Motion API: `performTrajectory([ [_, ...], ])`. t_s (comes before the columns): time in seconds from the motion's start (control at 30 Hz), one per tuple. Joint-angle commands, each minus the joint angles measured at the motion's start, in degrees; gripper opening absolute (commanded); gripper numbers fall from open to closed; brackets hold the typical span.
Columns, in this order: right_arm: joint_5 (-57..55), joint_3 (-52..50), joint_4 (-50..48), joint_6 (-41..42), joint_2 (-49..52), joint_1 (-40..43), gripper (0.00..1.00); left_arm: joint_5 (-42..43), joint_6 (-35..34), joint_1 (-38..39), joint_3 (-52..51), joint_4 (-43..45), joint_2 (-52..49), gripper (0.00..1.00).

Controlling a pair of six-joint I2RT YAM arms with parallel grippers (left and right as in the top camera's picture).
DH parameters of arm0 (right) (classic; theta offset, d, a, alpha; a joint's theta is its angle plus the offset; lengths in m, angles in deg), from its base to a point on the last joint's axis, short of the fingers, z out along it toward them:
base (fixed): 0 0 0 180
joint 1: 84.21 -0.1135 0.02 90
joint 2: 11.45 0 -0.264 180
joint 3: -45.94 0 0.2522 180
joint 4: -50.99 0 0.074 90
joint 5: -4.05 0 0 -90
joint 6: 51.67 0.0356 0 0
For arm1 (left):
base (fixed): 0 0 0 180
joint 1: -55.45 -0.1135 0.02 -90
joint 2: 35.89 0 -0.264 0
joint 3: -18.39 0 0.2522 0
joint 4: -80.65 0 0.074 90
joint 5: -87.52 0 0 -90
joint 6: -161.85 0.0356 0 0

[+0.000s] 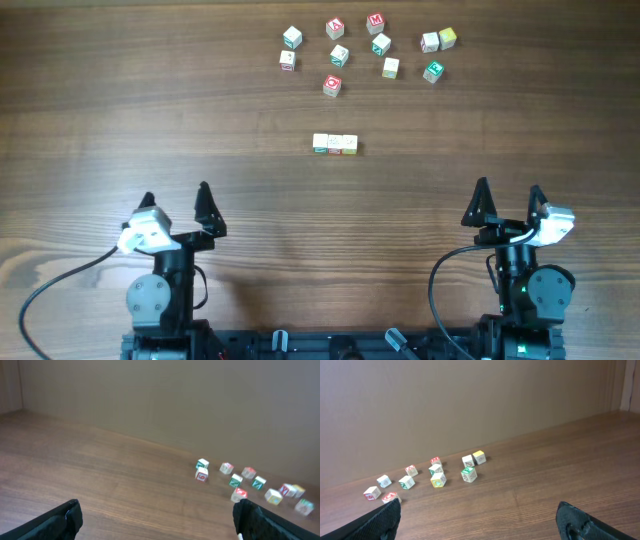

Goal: Form a horizontal line

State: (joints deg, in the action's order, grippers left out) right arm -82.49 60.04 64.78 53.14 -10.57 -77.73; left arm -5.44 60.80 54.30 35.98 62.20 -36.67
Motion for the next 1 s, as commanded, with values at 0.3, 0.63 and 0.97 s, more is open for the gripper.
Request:
performTrajectory([
  [0.3, 0.83, -0.04, -0.17, -1.09, -0.68, 0.31, 0.99, 4.07, 9.55, -3.04, -3.54, 0.24, 0.61, 1.00],
  [0.63, 0.85, -0.04, -0.17, -1.09, -0.68, 0.31, 1.00, 4.44, 9.14, -3.06, -3.54, 0.31, 0.61, 1.00],
  [0.97, 0.85, -0.04, -0.17, -1.09, -0.68, 0.31, 0.99, 4.44, 9.14, -3.06, -3.54, 0.33, 0.61, 1.00],
])
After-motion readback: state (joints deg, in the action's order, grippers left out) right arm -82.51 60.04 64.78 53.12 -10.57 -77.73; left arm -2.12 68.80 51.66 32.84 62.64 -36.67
